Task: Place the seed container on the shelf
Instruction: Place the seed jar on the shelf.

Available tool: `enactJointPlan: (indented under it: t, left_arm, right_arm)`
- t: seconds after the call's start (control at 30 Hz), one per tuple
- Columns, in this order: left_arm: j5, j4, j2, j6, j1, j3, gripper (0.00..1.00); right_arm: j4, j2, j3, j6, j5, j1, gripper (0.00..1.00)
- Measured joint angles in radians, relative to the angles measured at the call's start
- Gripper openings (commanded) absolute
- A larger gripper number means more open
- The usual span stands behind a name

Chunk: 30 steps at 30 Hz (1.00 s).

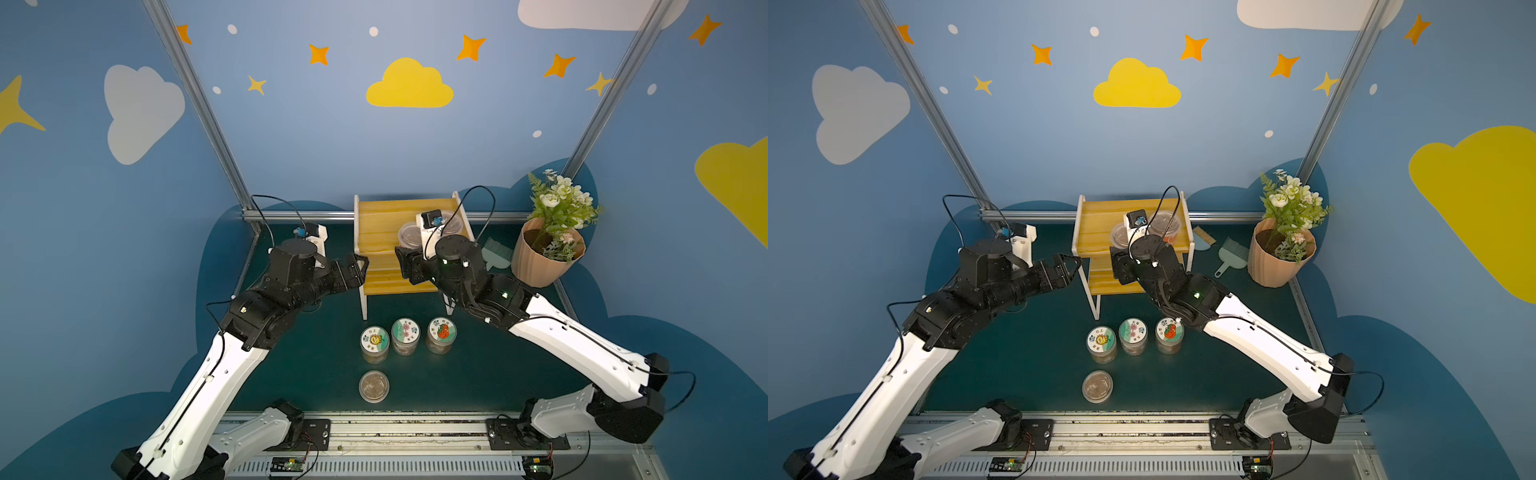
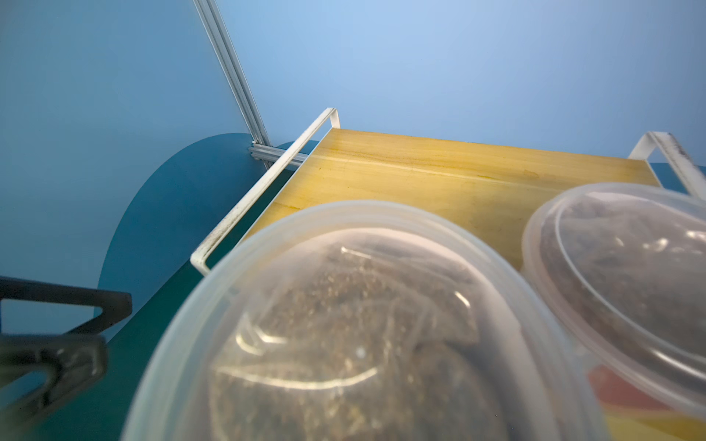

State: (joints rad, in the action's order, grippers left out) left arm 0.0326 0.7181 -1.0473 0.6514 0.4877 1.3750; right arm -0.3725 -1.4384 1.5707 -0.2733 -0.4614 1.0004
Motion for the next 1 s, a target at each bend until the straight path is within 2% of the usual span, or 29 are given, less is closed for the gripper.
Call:
enactJointPlan:
  t: [0.3, 0.57, 1.0]
  left_arm:
    - [-0.052, -0.032, 0.001, -0.009, -0.011, -0.031, 1.0]
    - [-0.06, -0.032, 0.034, -0.027, -0.018, -0.046, 1.0]
    - [-0.071, 0.002, 0.087, -0.063, -0.042, -0.046, 1.0]
  right_arm:
    - [-0.007, -0.111, 0.108, -0.006, 0.032, -0.06, 0.49]
    - [-0.005, -0.156, 0.116, -0.002, 0.031, -0.082, 0.47]
    - [0.065, -0.211, 0.107, 0.002, -0.012, -0.089, 0.57]
